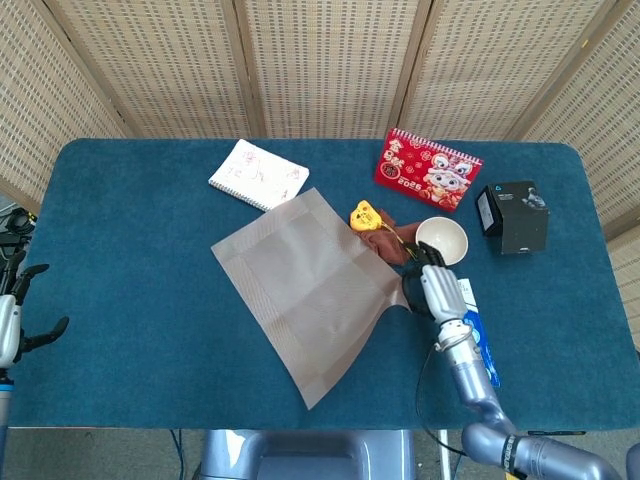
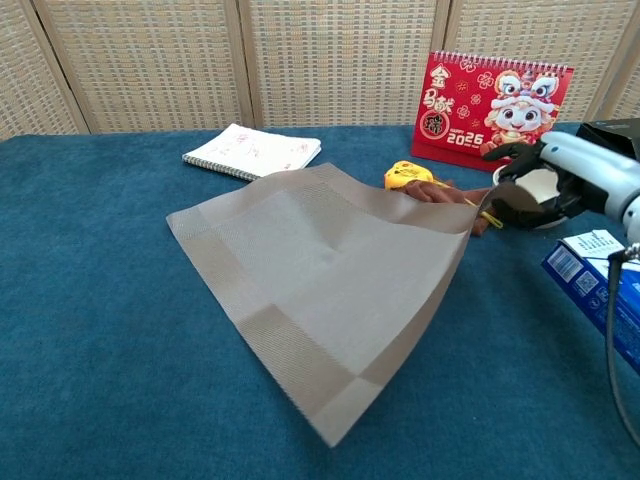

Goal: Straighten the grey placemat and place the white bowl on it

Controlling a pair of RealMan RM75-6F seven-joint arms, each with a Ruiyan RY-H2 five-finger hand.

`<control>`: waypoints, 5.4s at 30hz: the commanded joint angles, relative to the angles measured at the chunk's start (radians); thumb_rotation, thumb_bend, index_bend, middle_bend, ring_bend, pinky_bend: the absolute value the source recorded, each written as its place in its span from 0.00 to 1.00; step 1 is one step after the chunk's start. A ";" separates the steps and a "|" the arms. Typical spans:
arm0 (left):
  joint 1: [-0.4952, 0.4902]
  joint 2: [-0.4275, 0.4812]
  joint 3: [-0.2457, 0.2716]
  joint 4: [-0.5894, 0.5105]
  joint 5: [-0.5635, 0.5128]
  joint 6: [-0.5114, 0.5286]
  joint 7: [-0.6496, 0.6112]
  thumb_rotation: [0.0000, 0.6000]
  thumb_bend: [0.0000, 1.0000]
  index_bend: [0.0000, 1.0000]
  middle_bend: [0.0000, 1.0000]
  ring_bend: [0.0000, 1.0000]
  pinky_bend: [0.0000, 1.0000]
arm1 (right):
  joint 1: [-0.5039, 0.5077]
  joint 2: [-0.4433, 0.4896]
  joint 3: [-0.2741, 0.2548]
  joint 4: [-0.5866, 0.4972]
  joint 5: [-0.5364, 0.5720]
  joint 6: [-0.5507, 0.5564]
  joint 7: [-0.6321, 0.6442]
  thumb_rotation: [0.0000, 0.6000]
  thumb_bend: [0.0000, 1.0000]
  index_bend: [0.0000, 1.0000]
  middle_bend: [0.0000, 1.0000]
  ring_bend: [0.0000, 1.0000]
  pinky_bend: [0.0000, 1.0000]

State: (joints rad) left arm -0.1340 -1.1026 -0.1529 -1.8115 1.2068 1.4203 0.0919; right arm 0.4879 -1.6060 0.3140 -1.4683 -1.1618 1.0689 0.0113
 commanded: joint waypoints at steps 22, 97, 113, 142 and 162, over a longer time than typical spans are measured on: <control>-0.007 -0.018 0.001 0.011 -0.018 -0.006 0.035 1.00 0.24 0.19 0.00 0.00 0.00 | 0.116 0.100 0.070 0.146 0.206 -0.145 -0.074 1.00 0.71 0.81 0.19 0.00 0.00; -0.500 -0.454 0.034 0.452 0.173 -0.496 0.252 1.00 0.13 0.22 0.00 0.00 0.00 | -0.343 0.461 -0.148 -0.019 -0.261 0.367 0.517 1.00 0.21 0.08 0.00 0.00 0.00; -0.576 -0.656 0.037 0.596 0.152 -0.525 0.314 1.00 0.15 0.26 0.00 0.00 0.00 | -0.342 0.462 -0.135 -0.004 -0.252 0.359 0.565 1.00 0.21 0.09 0.00 0.00 0.00; -0.574 -0.704 0.061 0.598 0.130 -0.464 0.341 1.00 0.54 0.63 0.00 0.00 0.00 | -0.343 0.465 -0.151 -0.028 -0.291 0.370 0.574 1.00 0.21 0.10 0.00 0.00 0.00; -0.394 -0.438 0.234 0.254 0.171 -0.312 0.426 1.00 0.55 0.61 0.00 0.00 0.00 | -0.338 0.452 -0.162 -0.035 -0.294 0.363 0.524 1.00 0.21 0.10 0.00 0.00 0.00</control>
State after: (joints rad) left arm -0.5471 -1.5602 0.0618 -1.5316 1.3731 1.0929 0.5088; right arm 0.1497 -1.1530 0.1526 -1.5038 -1.4567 1.4325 0.5359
